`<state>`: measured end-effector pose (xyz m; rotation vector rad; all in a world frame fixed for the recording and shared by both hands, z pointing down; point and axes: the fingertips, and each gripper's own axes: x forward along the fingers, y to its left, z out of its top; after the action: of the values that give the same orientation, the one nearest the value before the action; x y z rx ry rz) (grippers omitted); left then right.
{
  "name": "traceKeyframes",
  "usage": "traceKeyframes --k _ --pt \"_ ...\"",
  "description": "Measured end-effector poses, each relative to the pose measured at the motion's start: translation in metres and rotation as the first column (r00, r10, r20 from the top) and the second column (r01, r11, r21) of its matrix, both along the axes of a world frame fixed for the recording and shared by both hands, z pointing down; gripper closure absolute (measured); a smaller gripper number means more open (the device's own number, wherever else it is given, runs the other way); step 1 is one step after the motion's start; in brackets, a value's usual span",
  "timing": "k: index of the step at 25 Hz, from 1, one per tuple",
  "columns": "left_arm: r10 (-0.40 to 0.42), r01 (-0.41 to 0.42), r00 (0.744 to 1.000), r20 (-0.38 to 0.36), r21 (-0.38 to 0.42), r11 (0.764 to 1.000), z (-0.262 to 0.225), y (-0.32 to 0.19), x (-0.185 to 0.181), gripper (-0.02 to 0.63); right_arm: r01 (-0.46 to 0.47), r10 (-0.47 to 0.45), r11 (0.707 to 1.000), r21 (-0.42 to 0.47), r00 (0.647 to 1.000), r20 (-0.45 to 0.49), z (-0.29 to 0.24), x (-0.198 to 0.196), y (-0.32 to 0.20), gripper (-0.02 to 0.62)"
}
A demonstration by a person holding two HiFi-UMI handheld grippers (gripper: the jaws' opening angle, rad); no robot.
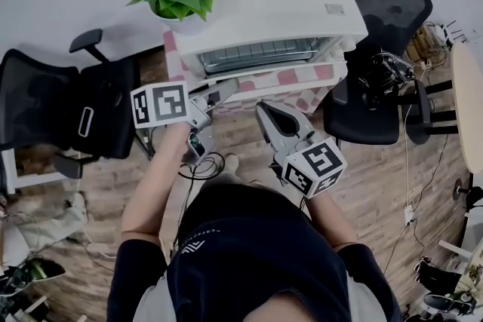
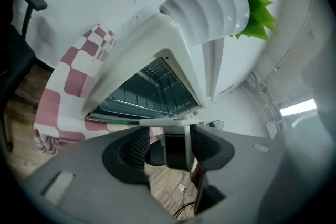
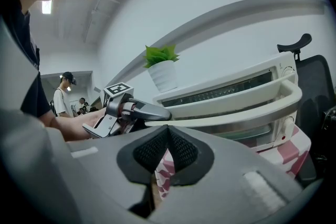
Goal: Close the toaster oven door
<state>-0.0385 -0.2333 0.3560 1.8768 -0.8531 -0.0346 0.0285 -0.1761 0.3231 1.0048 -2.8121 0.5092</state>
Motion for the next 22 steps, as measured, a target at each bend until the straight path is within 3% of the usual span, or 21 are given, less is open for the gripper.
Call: traceKeyframes --k 22 --pt "-0.043 0.022 0.986 -0.159 -0.131 0.991 -0.01 -0.03 -0.002 0.355 0.039 -0.04 0.999 -0.035 0.999 -0.021 0.01 -0.038 -0.019 0.594"
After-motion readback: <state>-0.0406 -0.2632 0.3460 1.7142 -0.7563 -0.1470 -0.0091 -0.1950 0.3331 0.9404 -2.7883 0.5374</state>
